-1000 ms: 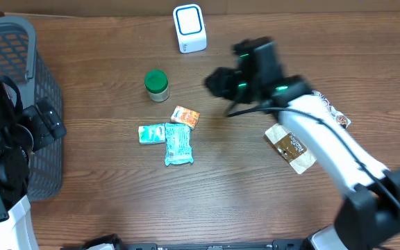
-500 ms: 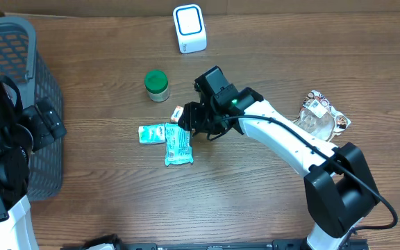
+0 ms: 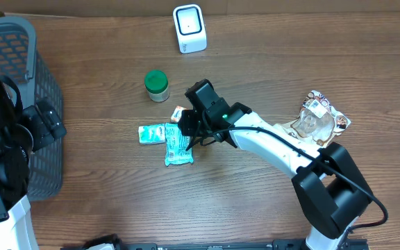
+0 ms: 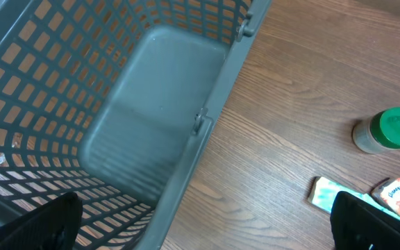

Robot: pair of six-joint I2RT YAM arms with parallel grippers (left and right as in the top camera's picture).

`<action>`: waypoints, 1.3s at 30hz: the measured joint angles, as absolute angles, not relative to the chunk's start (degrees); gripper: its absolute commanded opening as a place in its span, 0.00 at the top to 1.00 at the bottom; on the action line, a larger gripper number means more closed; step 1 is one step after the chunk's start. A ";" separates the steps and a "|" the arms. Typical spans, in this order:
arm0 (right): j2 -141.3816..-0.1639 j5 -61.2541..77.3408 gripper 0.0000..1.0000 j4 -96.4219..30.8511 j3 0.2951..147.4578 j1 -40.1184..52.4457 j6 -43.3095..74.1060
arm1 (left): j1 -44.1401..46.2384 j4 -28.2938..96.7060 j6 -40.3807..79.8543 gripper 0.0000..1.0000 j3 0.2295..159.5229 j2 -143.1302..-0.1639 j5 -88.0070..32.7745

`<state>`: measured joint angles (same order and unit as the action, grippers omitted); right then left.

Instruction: Scan the item barcode

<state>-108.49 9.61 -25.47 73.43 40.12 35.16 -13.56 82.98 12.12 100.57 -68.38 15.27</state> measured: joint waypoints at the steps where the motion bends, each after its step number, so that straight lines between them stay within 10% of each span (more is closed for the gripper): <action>1: -108.77 9.39 0.68 -25.02 73.43 40.12 34.94 | -13.56 82.98 12.12 0.00 100.57 -68.38 15.27; 13: -115.59 8.60 0.68 -23.20 73.41 40.10 34.54 | -13.56 82.98 12.12 0.00 100.57 -68.38 15.27; 17: -115.59 9.67 0.96 -22.28 73.41 40.07 34.87 | -13.54 82.98 12.12 0.00 100.57 -68.38 15.27; 39: -94.21 11.49 0.96 -43.46 74.26 26.15 42.57 | -13.56 82.98 12.12 0.00 100.57 -68.38 15.27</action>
